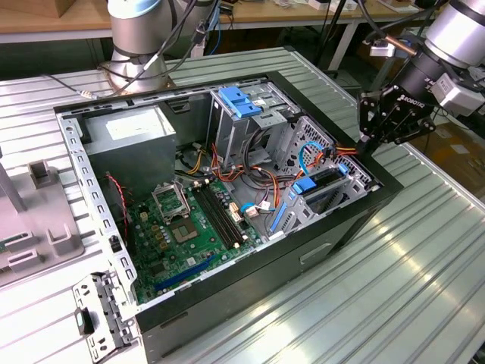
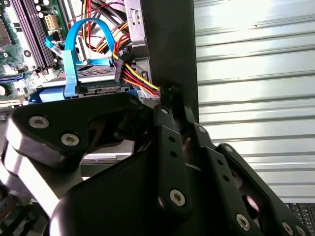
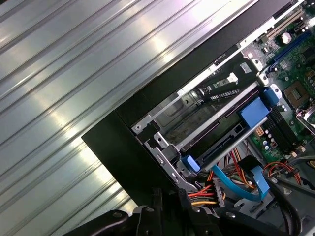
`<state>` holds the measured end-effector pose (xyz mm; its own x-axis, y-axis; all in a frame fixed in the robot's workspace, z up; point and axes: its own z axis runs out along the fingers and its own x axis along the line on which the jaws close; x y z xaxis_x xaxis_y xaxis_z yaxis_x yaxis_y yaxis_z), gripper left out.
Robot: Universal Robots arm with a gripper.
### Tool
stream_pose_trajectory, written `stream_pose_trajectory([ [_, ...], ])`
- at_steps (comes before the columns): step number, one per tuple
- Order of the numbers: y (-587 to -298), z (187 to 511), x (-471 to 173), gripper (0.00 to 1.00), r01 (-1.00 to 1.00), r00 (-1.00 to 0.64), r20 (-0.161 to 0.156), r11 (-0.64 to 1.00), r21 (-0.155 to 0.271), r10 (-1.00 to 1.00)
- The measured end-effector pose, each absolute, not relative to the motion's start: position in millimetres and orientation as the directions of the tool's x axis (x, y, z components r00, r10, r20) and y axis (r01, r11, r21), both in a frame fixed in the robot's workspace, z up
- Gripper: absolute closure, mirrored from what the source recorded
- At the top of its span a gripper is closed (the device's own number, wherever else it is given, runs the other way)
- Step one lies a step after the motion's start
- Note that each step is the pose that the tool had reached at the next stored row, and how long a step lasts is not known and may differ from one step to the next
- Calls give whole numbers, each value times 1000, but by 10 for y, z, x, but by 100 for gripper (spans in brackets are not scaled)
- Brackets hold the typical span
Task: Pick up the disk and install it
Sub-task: 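Insert the first disk wire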
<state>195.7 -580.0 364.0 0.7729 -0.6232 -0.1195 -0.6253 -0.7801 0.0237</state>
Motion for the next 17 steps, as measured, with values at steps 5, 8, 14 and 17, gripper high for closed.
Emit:
stream_pose_trajectory([
  [5, -5800, 3640, 1958, 82, -625, 773, -120, -780, 24, -623],
  [8, -5800, 3639, 1958, 82, -625, 773, -120, -780, 24, -623],
  [14, -5777, 3663, 1958, 82, -625, 773, -120, -780, 23, -623],
  [17, -5751, 3668, 1956, 83, -625, 773, -121, -780, 22, -623],
])
